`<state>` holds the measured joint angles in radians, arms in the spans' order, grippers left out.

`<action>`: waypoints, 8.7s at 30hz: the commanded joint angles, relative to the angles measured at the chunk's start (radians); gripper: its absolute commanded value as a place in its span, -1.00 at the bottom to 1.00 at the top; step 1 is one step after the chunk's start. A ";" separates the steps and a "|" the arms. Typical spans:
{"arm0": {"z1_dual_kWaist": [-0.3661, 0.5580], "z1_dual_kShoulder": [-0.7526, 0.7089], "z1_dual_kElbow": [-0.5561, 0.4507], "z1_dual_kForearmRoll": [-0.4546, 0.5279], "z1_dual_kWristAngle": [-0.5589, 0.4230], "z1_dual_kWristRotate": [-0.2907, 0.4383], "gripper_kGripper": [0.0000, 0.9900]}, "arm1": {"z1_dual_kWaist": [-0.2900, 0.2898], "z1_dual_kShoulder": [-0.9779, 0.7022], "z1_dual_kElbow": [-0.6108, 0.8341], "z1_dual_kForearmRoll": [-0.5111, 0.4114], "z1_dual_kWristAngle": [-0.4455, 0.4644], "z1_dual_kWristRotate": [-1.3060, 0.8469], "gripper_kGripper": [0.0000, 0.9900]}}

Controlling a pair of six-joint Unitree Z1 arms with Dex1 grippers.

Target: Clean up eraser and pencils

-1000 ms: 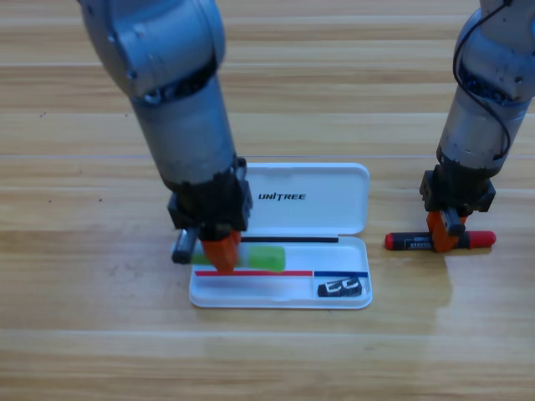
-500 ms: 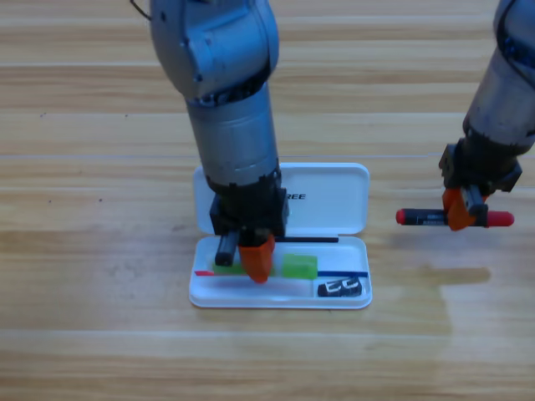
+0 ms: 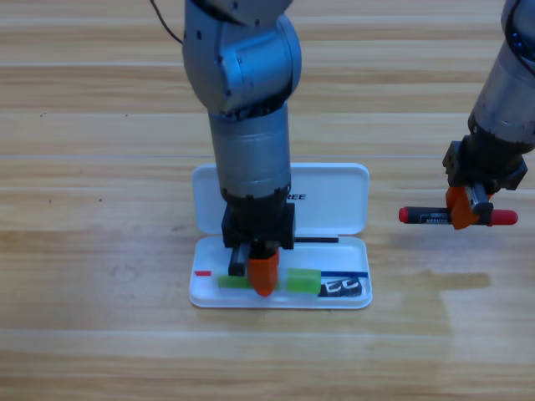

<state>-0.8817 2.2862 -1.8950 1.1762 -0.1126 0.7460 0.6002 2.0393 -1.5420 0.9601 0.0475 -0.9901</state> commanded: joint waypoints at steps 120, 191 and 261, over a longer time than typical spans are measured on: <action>0.475 -0.485 0.312 0.108 -0.240 0.182 1.00 | 0.366 0.406 -0.630 0.275 -0.049 0.281 0.14; 0.549 0.312 -0.242 0.174 -0.774 0.342 -1.00 | 0.366 -0.542 0.164 -0.231 0.451 0.487 1.00; 0.343 0.136 0.330 -0.257 -0.572 0.294 -1.00 | 0.366 -0.519 0.148 -0.231 0.449 0.502 1.00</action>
<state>-0.4905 2.3514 -1.6694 0.9941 -0.7444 1.0624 0.9510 1.4746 -1.4029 0.7595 0.4812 -0.4976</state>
